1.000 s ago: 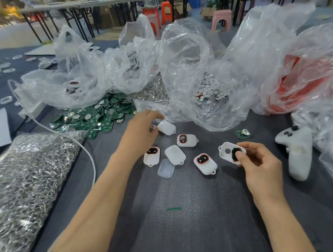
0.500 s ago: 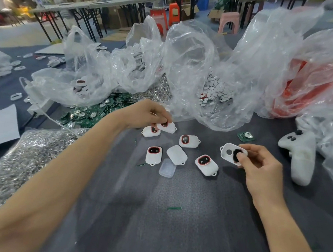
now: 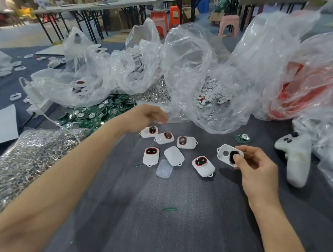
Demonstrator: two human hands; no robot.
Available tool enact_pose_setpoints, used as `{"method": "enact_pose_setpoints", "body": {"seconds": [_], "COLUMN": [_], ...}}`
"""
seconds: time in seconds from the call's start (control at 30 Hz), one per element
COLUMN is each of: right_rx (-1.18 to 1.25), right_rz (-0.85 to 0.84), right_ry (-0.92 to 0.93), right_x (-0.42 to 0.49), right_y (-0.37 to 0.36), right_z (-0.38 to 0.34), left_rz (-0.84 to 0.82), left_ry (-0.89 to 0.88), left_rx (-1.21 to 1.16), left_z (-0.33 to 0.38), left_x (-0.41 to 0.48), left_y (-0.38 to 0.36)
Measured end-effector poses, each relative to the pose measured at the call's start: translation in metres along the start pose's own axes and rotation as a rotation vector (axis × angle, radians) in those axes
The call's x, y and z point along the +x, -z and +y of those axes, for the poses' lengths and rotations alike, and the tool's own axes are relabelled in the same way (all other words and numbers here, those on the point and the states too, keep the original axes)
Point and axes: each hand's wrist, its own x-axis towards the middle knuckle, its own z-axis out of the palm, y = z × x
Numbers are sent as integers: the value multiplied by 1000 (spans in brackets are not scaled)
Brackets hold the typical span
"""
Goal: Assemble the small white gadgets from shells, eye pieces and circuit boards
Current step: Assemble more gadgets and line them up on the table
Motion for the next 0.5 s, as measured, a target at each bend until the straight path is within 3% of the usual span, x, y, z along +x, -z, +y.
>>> {"method": "enact_pose_setpoints", "body": {"seconds": [0.2,0.37,0.5], "right_rx": [-28,-50,-59], "right_rz": [-1,-6,0], "right_ry": [4,6,6], "right_x": [0,0,1], "right_y": [-1,-1,0], "right_z": [2,3,2], "left_rz": [-56,28,38], "left_ry": [-13,5,-51], "left_rx": [347,242,303], "left_z": [-30,-36,-24], "left_x": [-22,-26,-24], "left_y": [-1,-9,-9]}}
